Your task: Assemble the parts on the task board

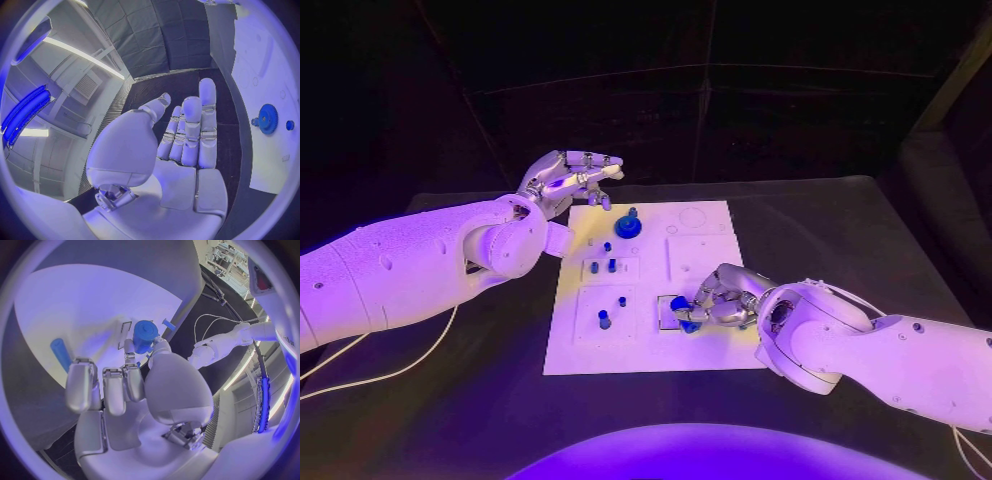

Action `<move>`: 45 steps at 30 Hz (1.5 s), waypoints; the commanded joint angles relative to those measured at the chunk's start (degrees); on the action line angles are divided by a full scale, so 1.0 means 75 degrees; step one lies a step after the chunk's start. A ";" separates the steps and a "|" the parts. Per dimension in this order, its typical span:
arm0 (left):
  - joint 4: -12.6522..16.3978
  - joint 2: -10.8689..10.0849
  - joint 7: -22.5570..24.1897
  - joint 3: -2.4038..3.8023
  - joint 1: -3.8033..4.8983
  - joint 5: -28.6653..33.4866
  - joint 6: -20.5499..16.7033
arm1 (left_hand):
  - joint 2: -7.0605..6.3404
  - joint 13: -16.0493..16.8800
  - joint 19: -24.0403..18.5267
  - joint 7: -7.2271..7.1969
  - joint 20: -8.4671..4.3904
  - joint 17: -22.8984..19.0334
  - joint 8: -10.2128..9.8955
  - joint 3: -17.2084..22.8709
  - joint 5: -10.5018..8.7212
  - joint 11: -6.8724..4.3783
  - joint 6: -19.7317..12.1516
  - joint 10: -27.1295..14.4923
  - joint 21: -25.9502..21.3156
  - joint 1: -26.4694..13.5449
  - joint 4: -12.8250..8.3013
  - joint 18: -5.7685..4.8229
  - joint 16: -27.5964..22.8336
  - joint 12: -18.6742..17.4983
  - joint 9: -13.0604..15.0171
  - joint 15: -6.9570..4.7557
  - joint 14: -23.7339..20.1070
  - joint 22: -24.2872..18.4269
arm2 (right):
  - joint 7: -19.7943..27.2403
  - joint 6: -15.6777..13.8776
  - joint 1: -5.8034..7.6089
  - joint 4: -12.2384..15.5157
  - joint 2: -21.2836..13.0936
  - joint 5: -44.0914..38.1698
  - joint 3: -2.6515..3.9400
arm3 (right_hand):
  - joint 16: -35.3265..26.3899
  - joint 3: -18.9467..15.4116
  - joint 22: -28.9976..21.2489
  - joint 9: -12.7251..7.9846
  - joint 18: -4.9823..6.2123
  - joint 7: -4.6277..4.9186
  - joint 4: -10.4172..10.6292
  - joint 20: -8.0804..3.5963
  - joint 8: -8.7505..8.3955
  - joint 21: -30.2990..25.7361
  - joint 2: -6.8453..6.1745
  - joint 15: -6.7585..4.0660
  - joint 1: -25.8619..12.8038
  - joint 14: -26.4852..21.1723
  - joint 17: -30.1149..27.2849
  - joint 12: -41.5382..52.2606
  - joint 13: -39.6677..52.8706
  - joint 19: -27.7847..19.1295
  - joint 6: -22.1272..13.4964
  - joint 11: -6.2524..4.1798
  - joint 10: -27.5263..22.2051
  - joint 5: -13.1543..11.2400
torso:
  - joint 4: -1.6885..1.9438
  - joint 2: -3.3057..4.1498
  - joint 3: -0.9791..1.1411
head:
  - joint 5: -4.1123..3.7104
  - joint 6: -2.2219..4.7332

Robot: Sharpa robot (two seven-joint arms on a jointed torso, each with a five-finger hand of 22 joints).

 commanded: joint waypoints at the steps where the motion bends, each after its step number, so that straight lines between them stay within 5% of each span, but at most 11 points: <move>1: 0.0024 0.0006 0.0020 0.0004 0.0012 0.0013 0.0071 | 0.0057 0.0008 -0.0003 0.0021 0.0069 -0.0008 0.0040 -0.0056 0.0030 0.0006 -0.0055 -0.0042 -0.0035 0.0006 -0.0008 0.0101 0.0032 0.0040 0.0008 0.0009 -0.0048 -0.0009 | -0.0104 -0.0056 0.0014 -0.0020 0.0063 -0.0091 0.0007 | 0.0006 -0.0060 0.0004 0.0016 -0.0067 -0.0018 -0.0008 -0.0045 0.0051 0.0036 0.0006 -0.0036 -0.0048 0.0571 0.0913 -0.0026 0.0024 -0.0012 0.0067 -0.0040 0.0013 -0.0029 | 0.0000 0.0004 0.0004 | 0.0008 -0.0004; 13: 0.0019 0.0035 0.0016 0.0004 0.0012 0.0013 0.0078 | 0.0057 0.0008 -0.0003 0.0021 0.0069 -0.0008 0.0040 -0.0056 0.0030 0.0006 -0.0055 -0.0042 -0.0035 0.0006 -0.0008 0.0101 0.0032 0.0040 0.0008 0.0009 -0.0048 -0.0009 | -0.0140 -0.0031 0.0017 -0.0220 0.0327 -0.0306 0.0009 | 0.0000 -0.0114 0.0003 0.0037 -0.0066 -0.0034 -0.0010 -0.0057 0.0066 0.0034 0.0011 -0.0050 -0.0091 0.0569 0.0906 -0.0049 0.0018 -0.0012 0.0101 -0.0056 0.0010 -0.0111 | -0.0006 0.0002 0.0005 | 0.0029 -0.0011; 22: 0.0018 0.0047 0.0004 0.0004 0.0013 0.0013 0.0088 | 0.0061 0.0009 -0.0002 0.0019 0.0070 0.0011 0.0058 -0.0062 0.0032 0.0005 -0.0070 -0.0063 -0.0038 0.0023 -0.0019 0.0102 0.0048 0.0065 0.0008 0.0009 -0.0043 -0.0012 | -0.0468 -0.0164 0.0019 -0.0371 0.0477 -0.0527 0.0011 | -0.0054 -0.0394 -0.0039 0.0109 -0.0060 -0.0031 0.0002 -0.0067 0.0053 -0.0001 -0.0120 -0.0054 -0.0352 0.0550 0.0821 -0.0184 -0.0041 -0.0035 0.0047 -0.0055 -0.0032 -0.1199 | -0.0008 -0.0004 0.0005 | 0.0065 -0.0018; 29: 0.0011 0.0053 0.0000 0.0004 0.0013 0.0013 0.0093 | 0.0061 0.0009 -0.0002 0.0019 0.0070 0.0011 0.0058 -0.0062 0.0032 0.0005 -0.0070 -0.0063 -0.0038 0.0023 -0.0019 0.0102 0.0048 0.0065 0.0008 0.0009 -0.0043 -0.0012 | -0.0520 -0.0240 0.0020 -0.0377 0.0518 -0.0587 0.0011 | -0.0108 -0.0111 -0.0067 0.0175 -0.0053 -0.0006 0.0053 -0.0052 0.0045 -0.0029 -0.0736 -0.0033 -0.0987 0.0536 0.0750 -0.0319 -0.0098 -0.0053 -0.0040 -0.0037 -0.0077 -0.2407 | -0.0021 -0.0003 0.0011 | 0.0071 -0.0025; 34: 0.0008 0.0055 -0.0004 0.0003 0.0013 0.0013 0.0094 | 0.0061 0.0009 -0.0002 0.0019 0.0070 0.0011 0.0058 -0.0062 0.0032 0.0005 -0.0070 -0.0063 -0.0038 0.0023 -0.0019 0.0102 0.0048 0.0065 0.0008 0.0009 -0.0043 -0.0012 | -0.0515 -0.0247 0.0020 -0.0310 0.0473 -0.0653 0.0011 | -0.0130 0.0026 -0.0077 0.0194 -0.0052 0.0000 0.0052 -0.0044 0.0040 -0.0038 -0.0909 -0.0031 -0.1154 0.0530 0.0719 -0.0364 -0.0113 -0.0059 -0.0071 -0.0025 -0.0091 -0.2550 | -0.0020 -0.0005 0.0020 | 0.0080 -0.0024; 45: -0.0006 0.0064 -0.0007 0.0003 0.0013 0.0013 0.0101 | 0.0061 0.0009 -0.0002 0.0019 0.0070 0.0011 0.0058 -0.0062 0.0032 0.0005 -0.0070 -0.0063 -0.0038 0.0023 -0.0019 0.0102 0.0048 0.0065 0.0008 0.0009 -0.0043 -0.0012 | -0.0457 0.0033 0.0019 -0.0027 0.0336 -0.0690 0.0011 | -0.0126 0.0120 -0.0041 0.0218 -0.0059 -0.0007 0.0055 -0.0039 0.0058 -0.0021 -0.0886 -0.0030 -0.1335 0.0538 0.0752 -0.0365 -0.0081 -0.0043 -0.0051 -0.0029 -0.0075 -0.2568 | -0.0025 -0.0009 0.0022 | 0.0075 -0.0026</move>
